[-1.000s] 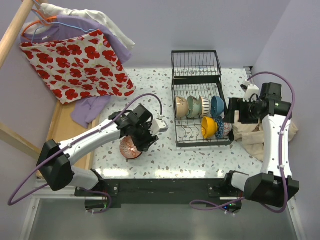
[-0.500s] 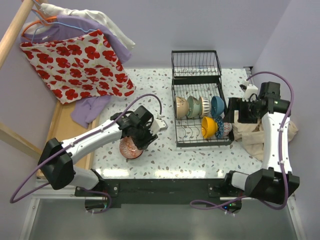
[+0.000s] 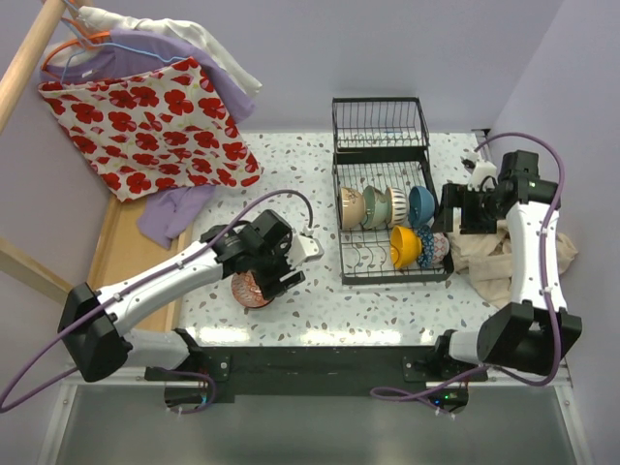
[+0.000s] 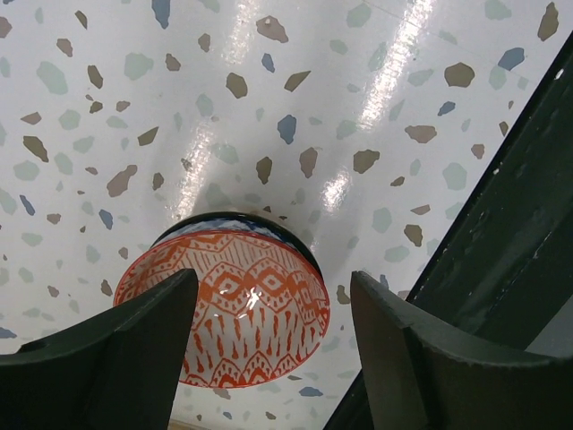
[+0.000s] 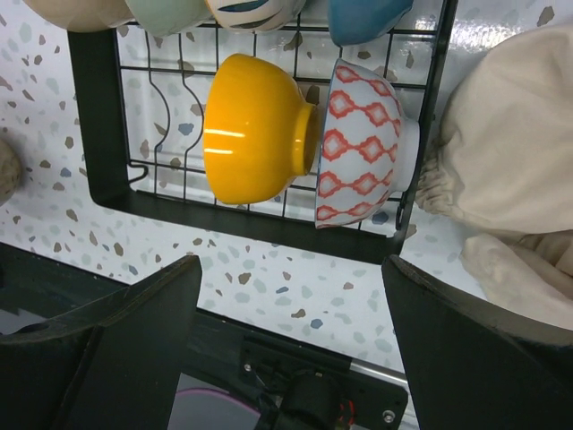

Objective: Load the bowls into the dish rack

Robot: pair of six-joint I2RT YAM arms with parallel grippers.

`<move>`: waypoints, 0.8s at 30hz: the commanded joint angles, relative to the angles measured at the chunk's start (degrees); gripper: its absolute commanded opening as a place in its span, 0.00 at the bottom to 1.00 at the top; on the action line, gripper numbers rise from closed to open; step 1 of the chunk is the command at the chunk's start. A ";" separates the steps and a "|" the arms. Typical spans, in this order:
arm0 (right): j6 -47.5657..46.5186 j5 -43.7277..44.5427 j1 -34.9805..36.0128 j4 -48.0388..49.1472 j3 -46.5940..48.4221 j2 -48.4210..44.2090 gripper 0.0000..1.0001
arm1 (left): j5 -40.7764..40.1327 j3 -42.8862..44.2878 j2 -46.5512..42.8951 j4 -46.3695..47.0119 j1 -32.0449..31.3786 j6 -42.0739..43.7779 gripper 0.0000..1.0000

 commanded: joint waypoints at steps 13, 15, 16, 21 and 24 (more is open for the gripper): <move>-0.48 -3.55 -0.09 0.19 4.28 3.18 0.86 | -1.84 -1.63 1.12 -0.93 -2.65 2.41 0.70; -0.75 -3.46 0.00 -0.08 4.90 4.06 0.86 | -2.11 -1.89 1.83 -0.58 -3.71 2.33 0.71; -0.75 -3.46 -0.09 -0.16 5.25 4.32 0.86 | -2.89 -1.98 2.09 -0.40 -3.97 2.15 0.72; -0.92 -3.63 -0.09 -0.08 4.82 4.50 0.86 | -6.76 -3.30 4.20 1.53 -5.29 0.84 0.74; -1.01 -3.63 -0.09 0.27 3.41 4.06 0.86 | -9.84 -4.18 4.64 2.85 -5.30 0.83 0.72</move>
